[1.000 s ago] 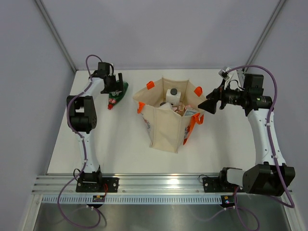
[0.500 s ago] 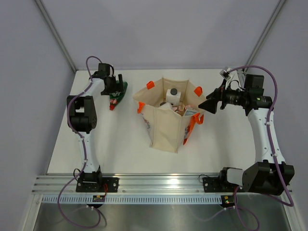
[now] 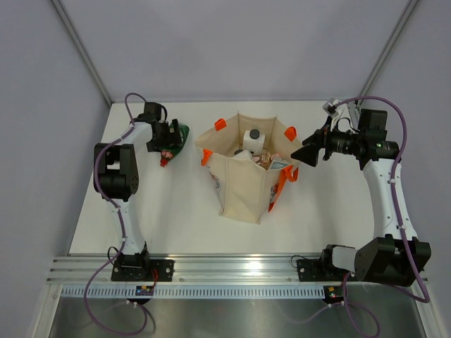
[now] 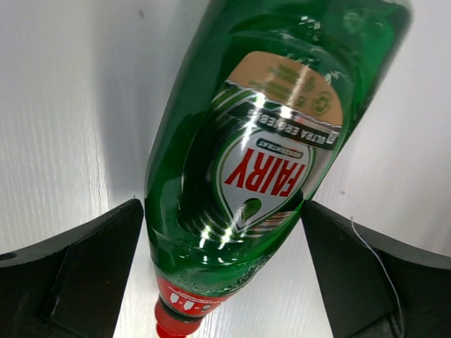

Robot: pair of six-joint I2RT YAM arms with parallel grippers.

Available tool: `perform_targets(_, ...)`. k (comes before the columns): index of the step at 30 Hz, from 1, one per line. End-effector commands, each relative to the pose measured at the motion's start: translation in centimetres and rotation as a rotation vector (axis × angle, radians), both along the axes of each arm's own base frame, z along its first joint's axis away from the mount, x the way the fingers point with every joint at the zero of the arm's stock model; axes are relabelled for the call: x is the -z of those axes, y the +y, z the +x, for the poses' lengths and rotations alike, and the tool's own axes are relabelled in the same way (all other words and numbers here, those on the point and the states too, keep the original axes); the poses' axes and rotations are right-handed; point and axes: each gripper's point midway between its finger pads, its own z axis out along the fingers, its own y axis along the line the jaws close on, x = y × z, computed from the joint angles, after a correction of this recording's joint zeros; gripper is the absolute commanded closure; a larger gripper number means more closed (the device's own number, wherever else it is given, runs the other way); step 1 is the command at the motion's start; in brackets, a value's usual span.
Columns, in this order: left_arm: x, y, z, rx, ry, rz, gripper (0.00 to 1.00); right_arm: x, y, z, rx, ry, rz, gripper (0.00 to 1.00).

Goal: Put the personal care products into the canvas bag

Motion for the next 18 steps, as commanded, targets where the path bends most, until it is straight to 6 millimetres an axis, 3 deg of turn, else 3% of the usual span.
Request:
perform_targets(1, -1.5, -0.4, -1.3, 0.003, -0.007, -0.005, 0.01, -1.0, 0.1, -0.5, -0.019, -0.048, 0.019, 0.00)
perform_targets(11, 0.6, -2.2, -3.3, 0.055, 0.045, -0.026, 0.03, -0.9, 0.1, -0.7, -0.021, -0.052, 0.024, 0.01)
perform_targets(16, 1.1, -3.9, -3.7, 0.111, 0.069, -0.073, 0.12, -0.9, 0.1, -0.7, -0.025, -0.053, 0.030, 0.01)
perform_targets(18, 1.3, -4.0, -3.8, 0.120, 0.075, -0.080, 0.20, -1.0, 0.1, -0.8, -0.027, -0.053, 0.033, 0.01)
